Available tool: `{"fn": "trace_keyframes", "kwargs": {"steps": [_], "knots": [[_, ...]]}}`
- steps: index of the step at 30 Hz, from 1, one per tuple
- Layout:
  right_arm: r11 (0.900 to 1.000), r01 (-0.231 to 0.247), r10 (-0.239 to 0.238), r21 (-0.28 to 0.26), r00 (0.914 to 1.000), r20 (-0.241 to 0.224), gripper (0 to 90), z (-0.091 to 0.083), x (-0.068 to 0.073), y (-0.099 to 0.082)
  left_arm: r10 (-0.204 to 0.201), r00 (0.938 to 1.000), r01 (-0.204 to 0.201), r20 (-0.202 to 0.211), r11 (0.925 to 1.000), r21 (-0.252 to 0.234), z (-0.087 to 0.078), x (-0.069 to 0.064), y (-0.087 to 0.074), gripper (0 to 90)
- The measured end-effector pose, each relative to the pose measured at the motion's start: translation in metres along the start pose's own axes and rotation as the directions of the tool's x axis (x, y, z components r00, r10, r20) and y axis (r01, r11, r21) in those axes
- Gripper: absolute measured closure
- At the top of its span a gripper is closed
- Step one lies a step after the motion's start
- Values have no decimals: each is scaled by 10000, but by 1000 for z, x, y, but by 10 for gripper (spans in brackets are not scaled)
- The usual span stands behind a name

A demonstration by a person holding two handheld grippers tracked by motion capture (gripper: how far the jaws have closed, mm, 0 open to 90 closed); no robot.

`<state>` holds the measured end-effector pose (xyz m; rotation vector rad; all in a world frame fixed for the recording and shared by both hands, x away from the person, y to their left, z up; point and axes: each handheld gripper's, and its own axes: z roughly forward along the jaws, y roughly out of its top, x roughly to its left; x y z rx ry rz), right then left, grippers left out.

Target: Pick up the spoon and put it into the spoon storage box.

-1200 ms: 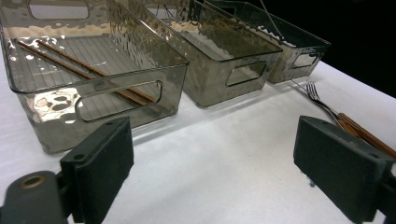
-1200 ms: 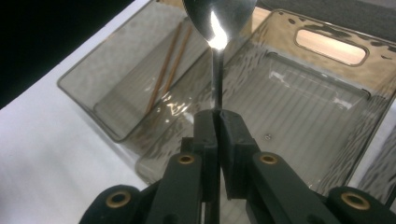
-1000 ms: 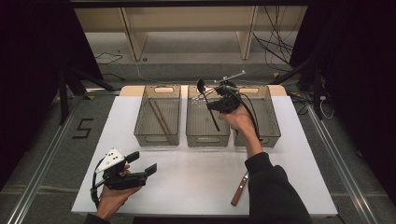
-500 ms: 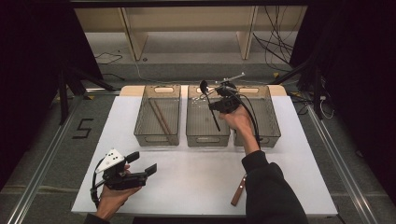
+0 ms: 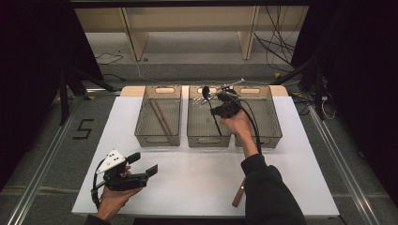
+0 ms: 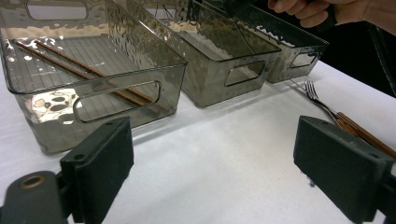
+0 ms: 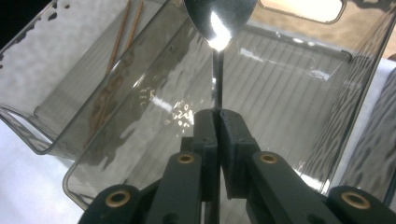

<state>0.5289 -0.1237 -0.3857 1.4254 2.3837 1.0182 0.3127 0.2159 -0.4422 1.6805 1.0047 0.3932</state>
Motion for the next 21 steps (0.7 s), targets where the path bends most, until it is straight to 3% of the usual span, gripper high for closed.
{"fn": "trace_keyframes", "kwargs": {"steps": [11, 13, 21], "knots": [[9985, -183, 165, 513, 9992, 362, 839, 12, -1, -6, -10, 10000, 10, -5, 10000, 2, 0, 0, 0, 116], [9973, -328, 304, 654, 9988, 378, 735, 13, -1, -7, -11, 10000, 11, -7, 10000, 0, 0, 0, 0, 116], [9987, -260, 255, 435, 9996, 117, 539, -2, 1, -6, -15, 10000, 15, -6, 10000, -14, 0, 0, 0, 116]]}}
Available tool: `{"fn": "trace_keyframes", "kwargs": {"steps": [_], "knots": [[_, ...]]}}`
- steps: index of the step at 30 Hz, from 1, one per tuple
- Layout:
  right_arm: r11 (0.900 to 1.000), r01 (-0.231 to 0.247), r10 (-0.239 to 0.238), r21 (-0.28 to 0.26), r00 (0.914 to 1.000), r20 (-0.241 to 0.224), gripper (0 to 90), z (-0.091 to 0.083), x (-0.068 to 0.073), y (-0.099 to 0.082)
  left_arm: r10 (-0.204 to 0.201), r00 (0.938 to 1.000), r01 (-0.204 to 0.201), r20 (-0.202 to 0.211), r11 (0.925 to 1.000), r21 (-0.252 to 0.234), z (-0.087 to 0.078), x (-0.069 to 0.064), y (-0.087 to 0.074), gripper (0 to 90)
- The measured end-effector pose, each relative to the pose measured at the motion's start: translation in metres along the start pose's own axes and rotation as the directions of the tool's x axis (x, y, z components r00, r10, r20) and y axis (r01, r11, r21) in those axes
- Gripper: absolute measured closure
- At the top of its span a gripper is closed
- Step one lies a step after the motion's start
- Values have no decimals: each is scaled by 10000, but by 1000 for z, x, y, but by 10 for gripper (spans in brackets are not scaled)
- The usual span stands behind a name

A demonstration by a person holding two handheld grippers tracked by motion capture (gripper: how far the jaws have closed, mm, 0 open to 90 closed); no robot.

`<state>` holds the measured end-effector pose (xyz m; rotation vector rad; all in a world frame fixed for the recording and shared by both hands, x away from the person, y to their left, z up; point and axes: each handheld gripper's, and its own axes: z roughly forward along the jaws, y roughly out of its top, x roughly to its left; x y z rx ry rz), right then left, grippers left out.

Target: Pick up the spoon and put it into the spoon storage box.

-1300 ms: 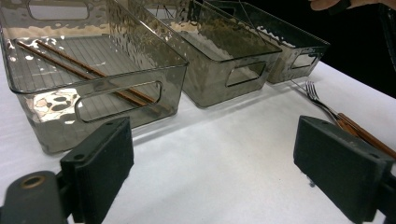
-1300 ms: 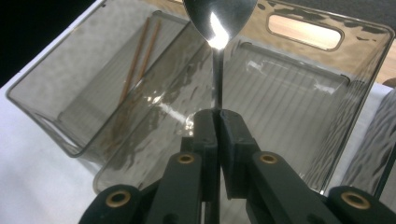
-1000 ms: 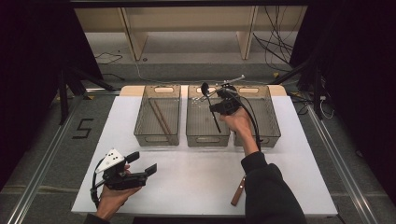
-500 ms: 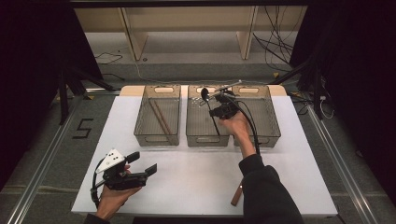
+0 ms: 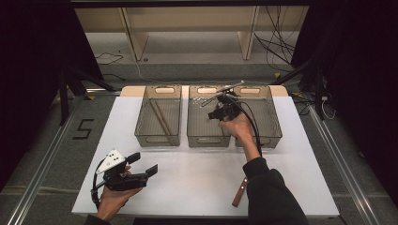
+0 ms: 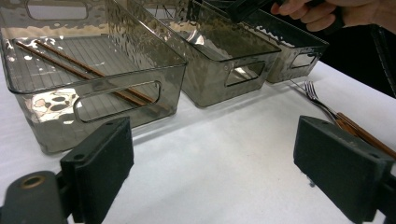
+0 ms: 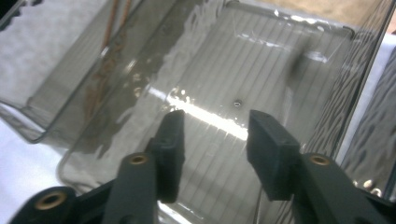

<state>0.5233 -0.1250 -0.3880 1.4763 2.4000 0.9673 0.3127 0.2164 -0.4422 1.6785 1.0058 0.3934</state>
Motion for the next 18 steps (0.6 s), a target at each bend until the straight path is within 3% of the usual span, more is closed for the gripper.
{"fn": "trace_keyframes", "kwargs": {"steps": [7, 18], "knots": [[9978, 606, -612, -277, 9979, -203, 410, -22, 12, -7, -11, 10000, 11, -1, 10000, 29, 1, 0, 0, 116], [9927, 1070, -1086, -553, 9938, -256, 365, -52, 19, -20, -16, 10000, 16, -12, 10000, 19, 1, 0, 0, 116]]}}
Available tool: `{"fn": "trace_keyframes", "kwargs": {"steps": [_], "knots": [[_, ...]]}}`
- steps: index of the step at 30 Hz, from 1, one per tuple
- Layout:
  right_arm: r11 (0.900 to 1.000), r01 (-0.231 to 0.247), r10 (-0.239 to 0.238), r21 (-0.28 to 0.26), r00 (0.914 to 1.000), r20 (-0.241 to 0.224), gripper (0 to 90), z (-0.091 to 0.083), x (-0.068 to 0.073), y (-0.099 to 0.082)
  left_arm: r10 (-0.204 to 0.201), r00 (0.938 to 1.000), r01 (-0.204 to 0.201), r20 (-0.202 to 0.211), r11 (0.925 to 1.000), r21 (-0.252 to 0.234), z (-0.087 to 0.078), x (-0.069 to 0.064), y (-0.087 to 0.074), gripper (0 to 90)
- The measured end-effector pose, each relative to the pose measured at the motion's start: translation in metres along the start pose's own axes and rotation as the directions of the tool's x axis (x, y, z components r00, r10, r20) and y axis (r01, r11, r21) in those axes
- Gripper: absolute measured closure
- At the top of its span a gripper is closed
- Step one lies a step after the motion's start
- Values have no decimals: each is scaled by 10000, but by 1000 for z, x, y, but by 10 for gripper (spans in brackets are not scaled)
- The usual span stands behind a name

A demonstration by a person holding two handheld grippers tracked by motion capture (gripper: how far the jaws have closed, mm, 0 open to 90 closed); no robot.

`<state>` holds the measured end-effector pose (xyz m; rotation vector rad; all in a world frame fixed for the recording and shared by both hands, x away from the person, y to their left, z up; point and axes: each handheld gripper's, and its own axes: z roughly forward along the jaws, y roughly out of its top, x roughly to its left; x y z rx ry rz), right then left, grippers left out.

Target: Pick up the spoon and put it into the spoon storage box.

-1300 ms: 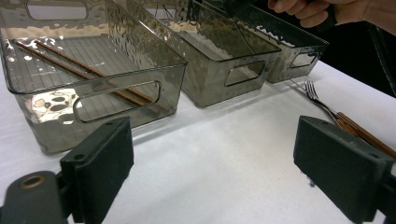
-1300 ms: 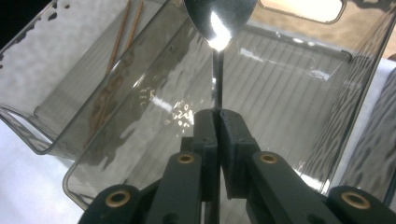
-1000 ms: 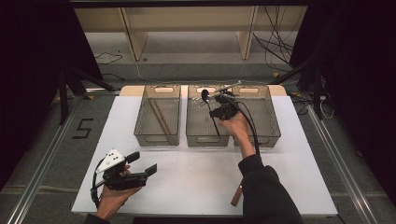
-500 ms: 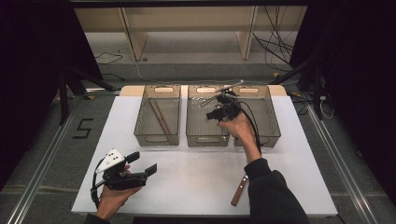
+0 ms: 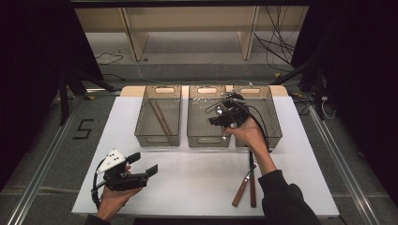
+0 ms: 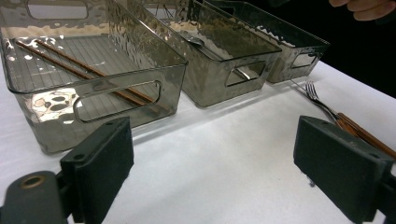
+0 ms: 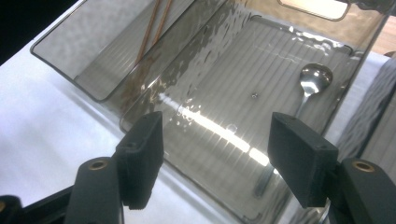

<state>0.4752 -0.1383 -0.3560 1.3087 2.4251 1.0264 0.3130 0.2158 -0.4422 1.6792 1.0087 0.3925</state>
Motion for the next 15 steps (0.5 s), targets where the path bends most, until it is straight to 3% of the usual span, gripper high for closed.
{"fn": "trace_keyframes", "kwargs": {"steps": [15], "knots": [[9990, 398, -403, -195, 9989, -254, 324, -25, 9, -28, 0, 10000, 0, -8, 10000, 12, 0, 0, 0, 116]]}}
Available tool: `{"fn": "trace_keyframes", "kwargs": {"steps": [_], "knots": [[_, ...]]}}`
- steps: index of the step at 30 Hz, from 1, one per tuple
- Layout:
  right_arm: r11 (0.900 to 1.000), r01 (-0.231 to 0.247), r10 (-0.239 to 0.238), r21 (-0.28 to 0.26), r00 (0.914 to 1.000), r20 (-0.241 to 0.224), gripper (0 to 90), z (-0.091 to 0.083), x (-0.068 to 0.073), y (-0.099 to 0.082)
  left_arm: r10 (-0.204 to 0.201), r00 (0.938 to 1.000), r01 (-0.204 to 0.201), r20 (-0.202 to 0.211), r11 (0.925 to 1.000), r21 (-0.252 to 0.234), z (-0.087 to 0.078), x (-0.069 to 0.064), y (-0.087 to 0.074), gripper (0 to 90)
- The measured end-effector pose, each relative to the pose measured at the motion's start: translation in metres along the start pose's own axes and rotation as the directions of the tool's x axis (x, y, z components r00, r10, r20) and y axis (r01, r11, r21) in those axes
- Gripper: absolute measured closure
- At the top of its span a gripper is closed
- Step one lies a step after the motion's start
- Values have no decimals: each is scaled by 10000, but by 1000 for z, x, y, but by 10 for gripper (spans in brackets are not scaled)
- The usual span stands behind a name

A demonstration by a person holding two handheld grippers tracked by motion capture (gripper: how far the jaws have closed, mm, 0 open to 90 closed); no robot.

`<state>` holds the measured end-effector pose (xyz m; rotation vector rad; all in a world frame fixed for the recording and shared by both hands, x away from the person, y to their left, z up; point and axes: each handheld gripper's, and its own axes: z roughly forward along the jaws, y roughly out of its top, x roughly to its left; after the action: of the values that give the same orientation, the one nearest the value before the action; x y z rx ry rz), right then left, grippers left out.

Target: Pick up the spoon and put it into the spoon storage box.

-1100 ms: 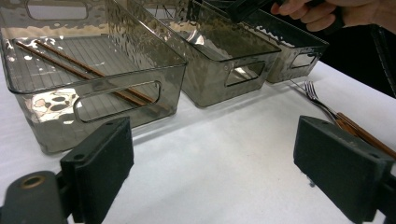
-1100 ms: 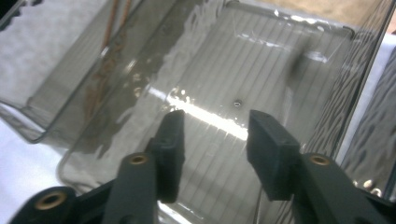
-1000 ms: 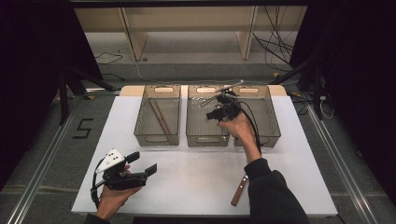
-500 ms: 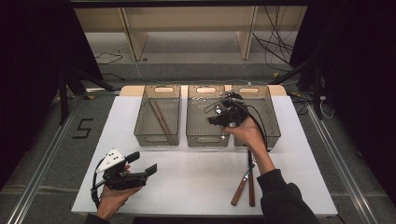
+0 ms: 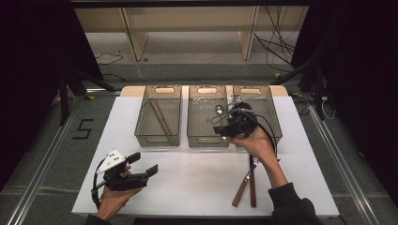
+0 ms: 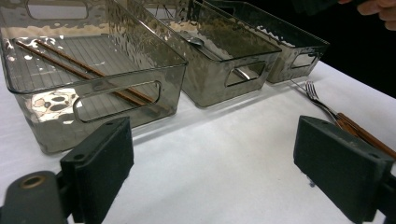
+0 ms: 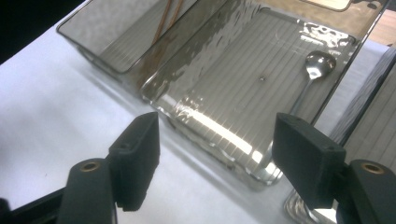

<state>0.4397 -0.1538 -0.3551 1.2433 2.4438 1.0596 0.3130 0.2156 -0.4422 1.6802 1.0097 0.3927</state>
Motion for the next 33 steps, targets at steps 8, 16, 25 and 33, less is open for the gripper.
{"fn": "trace_keyframes", "kwargs": {"steps": [8, 16, 25, 33], "knots": [[9999, 49, -49, -106, 10000, -29, 302, -9, 5, -18, 3, 10000, -3, -15, 10000, -2, 0, 0, 0, 116], [9998, 14, -15, -187, 10000, -65, 294, -15, 9, -34, 6, 10000, -6, -27, 10000, 20, 0, 0, 0, 116], [10000, 22, -22, -33, 10000, -85, 289, -16, 12, -47, 10, 10000, -10, -22, 10000, 22, 1, 0, 0, 116], [9999, -48, 48, 163, 10000, 44, 270, -18, 11, -58, -28, 10000, 28, -20, 10000, -7, 1, 0, 0, 116]]}}
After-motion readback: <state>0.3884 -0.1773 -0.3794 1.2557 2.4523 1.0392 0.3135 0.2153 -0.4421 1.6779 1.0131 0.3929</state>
